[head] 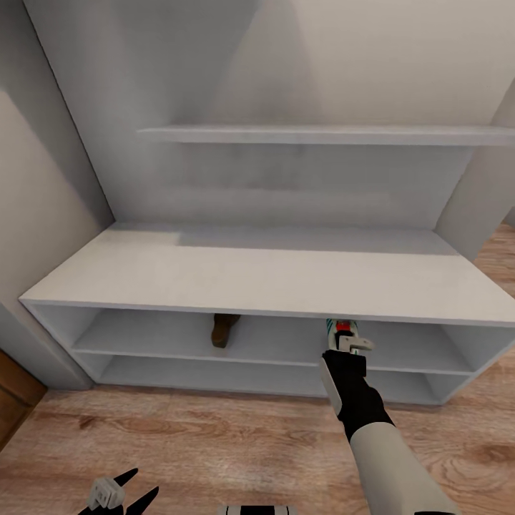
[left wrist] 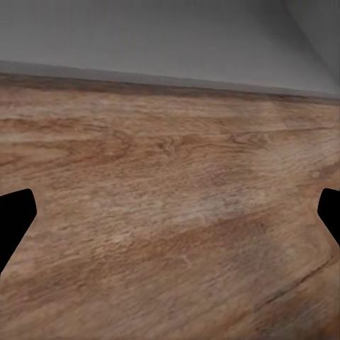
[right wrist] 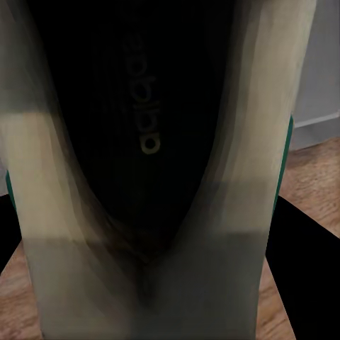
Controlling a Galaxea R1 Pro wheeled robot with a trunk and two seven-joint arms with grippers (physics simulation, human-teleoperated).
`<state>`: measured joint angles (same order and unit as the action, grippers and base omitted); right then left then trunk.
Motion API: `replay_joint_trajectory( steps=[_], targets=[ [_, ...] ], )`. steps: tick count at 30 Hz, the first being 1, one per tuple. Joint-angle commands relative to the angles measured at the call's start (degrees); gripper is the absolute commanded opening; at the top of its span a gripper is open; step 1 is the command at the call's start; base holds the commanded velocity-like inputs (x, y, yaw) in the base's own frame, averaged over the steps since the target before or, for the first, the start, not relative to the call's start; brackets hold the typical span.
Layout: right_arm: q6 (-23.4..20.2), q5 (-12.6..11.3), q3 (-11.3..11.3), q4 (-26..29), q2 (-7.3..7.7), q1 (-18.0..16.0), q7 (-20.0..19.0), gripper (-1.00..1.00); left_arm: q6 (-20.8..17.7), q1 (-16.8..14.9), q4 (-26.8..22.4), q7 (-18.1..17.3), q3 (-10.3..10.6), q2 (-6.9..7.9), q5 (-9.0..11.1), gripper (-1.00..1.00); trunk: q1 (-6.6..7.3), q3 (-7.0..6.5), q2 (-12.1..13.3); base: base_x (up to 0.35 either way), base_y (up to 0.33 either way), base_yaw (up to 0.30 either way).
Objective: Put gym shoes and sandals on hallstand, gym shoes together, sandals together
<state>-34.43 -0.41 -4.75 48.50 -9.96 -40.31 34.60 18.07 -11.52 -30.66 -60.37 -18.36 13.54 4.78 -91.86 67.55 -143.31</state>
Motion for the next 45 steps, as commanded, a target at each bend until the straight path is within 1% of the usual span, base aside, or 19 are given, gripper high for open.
replay_joint_trajectory(
  steps=[1,7,17,35,45],
  targets=[
    [-0.3,0.0,-0.1,0.1,-0.04,0.0,0.2,-1.00,0.3,0.0,0.1,-0.2,-0.1,0.00,0.1,1.00,0.01,0.05,0.0,0.022,0.000,0.000],
    [-0.3,0.0,-0.1,0.0,-0.04,0.0,0.2,-1.00,0.3,0.0,0.1,-0.3,-0.1,0.00,0.1,1.00,0.01,0.05,0.0,0.042,0.000,0.000],
    [-0.3,0.0,-0.2,0.0,-0.04,0.0,0.1,-1.00,0.3,-0.1,0.1,-0.4,-0.1,0.00,0.1,1.00,0.01,0.05,0.0,0.174,0.000,0.000],
    [-0.3,0.0,-0.2,0.1,-0.04,0.0,0.2,-1.00,0.3,0.0,0.1,-0.4,-0.1,0.00,0.1,1.00,0.01,0.05,0.0,0.017,0.000,0.000],
    [-0.3,0.0,-0.2,0.1,-0.04,0.0,0.2,-1.00,0.3,-0.1,0.1,-0.4,0.0,0.00,0.1,1.00,0.01,0.05,0.0,0.149,0.000,0.000]
  ],
)
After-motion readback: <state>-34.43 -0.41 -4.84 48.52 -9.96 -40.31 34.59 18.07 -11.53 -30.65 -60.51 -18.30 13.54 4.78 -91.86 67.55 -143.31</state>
